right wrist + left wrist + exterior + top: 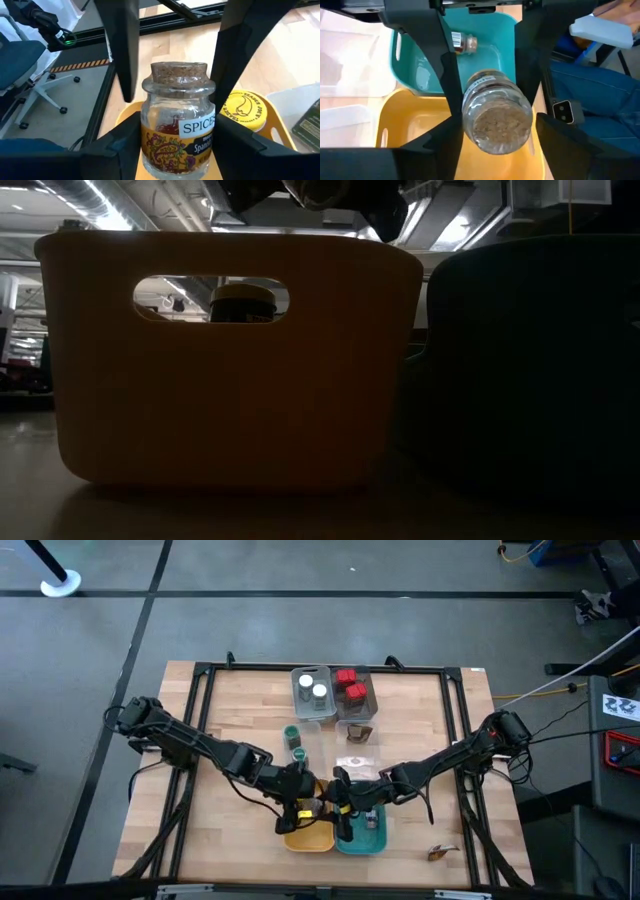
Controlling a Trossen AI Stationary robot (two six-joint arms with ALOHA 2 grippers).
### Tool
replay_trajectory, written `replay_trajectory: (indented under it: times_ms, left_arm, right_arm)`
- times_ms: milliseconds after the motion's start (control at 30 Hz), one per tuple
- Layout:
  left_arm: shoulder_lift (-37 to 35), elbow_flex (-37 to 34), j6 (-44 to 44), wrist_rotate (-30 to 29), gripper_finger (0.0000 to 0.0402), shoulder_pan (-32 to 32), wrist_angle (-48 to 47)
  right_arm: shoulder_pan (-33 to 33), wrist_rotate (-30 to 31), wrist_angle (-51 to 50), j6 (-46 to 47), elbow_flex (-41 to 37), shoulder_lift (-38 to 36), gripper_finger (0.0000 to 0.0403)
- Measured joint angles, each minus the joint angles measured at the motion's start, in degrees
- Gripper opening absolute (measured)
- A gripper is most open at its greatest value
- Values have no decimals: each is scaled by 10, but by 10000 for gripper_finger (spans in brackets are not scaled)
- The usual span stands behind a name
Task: Sort spices by type
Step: Put the brown seasoning bottle into the blue bin
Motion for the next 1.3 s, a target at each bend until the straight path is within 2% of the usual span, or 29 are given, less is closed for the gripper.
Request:
replay_trajectory:
  times_ms: [167,400,667,900,1033,1167,1300]
  left_arm:
    - [0,0,18,-1,252,2,-6]
    - [-4,1,44,-2,251,1,-24]
    - [-3,0,46,-3,251,1,-50]
    - [-3,0,83,-3,240,1,-47]
    - [-3,0,93,-3,235,2,-46]
    - [-3,0,93,-3,235,3,-46]
    - [-3,0,93,-3,237,3,-42]
  right_arm:
    - [-1,-5,-23,2,1,-3,197]
    - [2,-17,-113,31,0,-29,201]
    - [34,33,-215,69,0,-63,201]
    - [89,114,-339,180,0,-87,200]
    - [128,183,-383,246,-2,-88,200]
    - [153,277,-334,290,-44,-86,200]
    - [155,357,-192,318,-125,-85,201]
